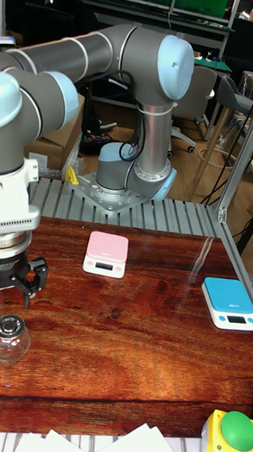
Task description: Place the block on the scale
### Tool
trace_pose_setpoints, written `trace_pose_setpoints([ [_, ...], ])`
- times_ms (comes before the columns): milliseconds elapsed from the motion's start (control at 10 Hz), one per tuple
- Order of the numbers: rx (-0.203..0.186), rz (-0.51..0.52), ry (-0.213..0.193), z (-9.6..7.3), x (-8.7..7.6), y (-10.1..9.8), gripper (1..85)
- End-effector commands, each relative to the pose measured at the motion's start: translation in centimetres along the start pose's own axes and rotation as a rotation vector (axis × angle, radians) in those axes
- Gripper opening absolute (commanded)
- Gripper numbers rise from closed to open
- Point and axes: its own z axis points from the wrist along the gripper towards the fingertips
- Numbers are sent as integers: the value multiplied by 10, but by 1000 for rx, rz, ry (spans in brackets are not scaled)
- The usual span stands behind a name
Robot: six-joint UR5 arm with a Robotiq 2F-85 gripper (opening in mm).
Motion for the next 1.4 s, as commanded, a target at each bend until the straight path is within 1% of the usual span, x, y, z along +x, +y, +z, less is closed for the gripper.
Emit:
trace_pose_setpoints([
  [0, -13, -2, -4, 10, -14, 2, 637],
  [400, -9, -21, -7, 22, -20, -2, 663],
  [600, -11, -22, -5, 24, -21, -1, 677],
  [1100, -6, -21, -6, 27, -23, 0, 677],
  [1300, -2, -13, -6, 28, -23, -1, 657],
])
